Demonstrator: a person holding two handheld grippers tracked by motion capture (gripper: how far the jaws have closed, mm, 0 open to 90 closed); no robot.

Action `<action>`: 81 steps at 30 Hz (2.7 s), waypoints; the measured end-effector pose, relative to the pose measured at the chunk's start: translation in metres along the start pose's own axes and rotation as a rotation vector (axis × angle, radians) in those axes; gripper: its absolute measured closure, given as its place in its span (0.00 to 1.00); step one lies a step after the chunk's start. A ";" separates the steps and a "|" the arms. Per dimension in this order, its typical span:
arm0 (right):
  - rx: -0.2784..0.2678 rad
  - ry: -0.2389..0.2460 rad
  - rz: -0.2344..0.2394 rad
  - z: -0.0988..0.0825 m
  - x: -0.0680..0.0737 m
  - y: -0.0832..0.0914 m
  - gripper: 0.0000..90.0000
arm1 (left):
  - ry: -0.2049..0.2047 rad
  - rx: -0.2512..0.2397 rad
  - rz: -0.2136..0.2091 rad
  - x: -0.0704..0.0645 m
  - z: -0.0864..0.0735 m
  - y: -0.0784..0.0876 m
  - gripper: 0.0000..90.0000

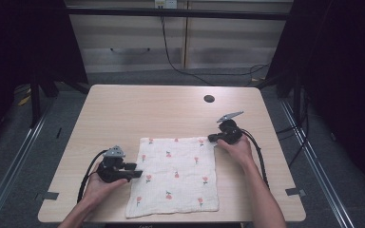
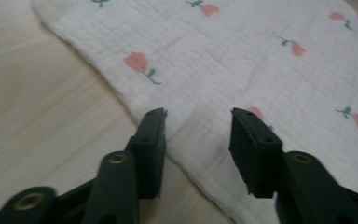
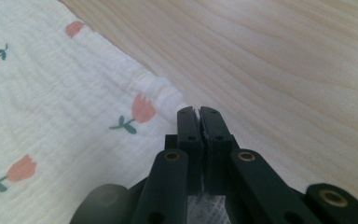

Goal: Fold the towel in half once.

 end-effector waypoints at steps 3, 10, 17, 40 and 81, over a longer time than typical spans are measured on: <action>-0.015 -0.006 0.001 -0.002 -0.001 0.000 0.98 | 0.057 -0.033 -0.005 0.015 0.006 0.004 0.52; -0.014 -0.003 0.003 -0.001 -0.001 0.000 0.98 | 0.087 -0.040 0.022 0.039 0.036 0.000 0.43; -0.016 0.000 0.002 -0.002 -0.001 0.000 0.98 | 0.099 -0.026 0.040 0.065 0.066 -0.022 0.52; -0.025 -0.015 0.007 -0.003 -0.002 0.000 0.98 | -0.004 0.022 0.135 0.058 0.074 -0.064 0.84; -0.179 0.020 0.026 0.041 0.008 0.050 0.98 | 0.073 -0.282 0.049 0.067 0.107 0.015 0.97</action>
Point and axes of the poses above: each handheld gripper's, and its own axes: y roughly backward along the jaws, z roughly out of its top, x roughly to its left, the point moved 1 cm from there along -y, roughly forward along the jaws, and after that the axes turned 7 degrees about z, right-handed, at the moved point
